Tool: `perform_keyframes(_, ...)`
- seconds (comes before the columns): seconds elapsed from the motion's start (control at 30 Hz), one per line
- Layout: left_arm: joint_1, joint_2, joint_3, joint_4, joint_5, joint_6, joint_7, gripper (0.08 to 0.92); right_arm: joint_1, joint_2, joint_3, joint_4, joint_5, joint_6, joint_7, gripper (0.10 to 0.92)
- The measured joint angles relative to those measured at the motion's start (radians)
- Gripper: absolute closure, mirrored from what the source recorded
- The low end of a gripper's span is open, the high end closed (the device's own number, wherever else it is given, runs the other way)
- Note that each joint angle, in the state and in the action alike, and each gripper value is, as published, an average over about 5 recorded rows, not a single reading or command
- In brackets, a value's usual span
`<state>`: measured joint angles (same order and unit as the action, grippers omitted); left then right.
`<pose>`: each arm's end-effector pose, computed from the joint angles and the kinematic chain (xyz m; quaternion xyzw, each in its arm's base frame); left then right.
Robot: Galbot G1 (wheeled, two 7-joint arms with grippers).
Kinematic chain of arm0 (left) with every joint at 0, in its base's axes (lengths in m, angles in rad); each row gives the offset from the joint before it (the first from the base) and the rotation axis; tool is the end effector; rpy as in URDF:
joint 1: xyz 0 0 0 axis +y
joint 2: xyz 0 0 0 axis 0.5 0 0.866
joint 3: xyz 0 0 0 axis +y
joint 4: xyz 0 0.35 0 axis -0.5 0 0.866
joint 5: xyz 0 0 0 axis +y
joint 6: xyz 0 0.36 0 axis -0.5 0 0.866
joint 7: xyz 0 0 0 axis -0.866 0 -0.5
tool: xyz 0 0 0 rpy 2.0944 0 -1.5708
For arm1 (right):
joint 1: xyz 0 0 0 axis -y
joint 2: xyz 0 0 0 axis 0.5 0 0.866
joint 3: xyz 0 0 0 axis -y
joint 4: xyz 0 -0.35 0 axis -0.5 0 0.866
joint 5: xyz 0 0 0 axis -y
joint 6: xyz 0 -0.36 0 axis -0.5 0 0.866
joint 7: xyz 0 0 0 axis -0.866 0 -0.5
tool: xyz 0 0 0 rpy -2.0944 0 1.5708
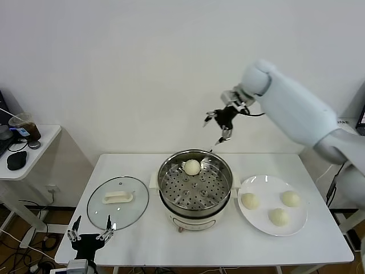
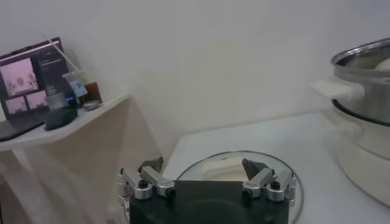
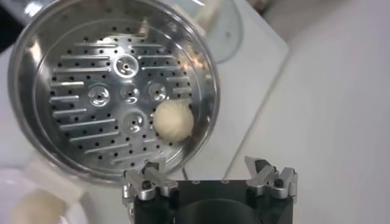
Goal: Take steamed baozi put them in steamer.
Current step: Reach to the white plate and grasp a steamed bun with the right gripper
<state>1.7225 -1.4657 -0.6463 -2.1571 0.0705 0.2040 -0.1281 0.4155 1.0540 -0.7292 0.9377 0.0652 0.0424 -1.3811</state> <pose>0.1409 0.0523 -0.3001 0.0914 -0.9793 -0.1201 0.1352 0.6318 -0.0385 0.0227 0.5983 -0.5334 0.5588 0.2128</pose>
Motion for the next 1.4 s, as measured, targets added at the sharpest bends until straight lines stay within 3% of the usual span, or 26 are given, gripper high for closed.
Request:
perform_keyframes(0.3,-0.016,0.004,-0.003,0.007,-0.008,0.008,0.008,0.177,-0.015,-0.185,-0.051,0.149,0.044,-0.227,-0.003,0.203)
perform_keyframes(0.63,-0.009,0.001,-0.012,0.006,-0.01,0.01,0.008,0.177,-0.153,-0.327,-0.026,0.293,-0.051,-0.292,0.033,0.203)
perform_keyframes(1.4,-0.012,0.002,-0.032,0.035,-0.01,0.013,0.009,0.177,-0.515,-0.279,0.144,0.286,-0.295,-0.305,0.087,0.203)
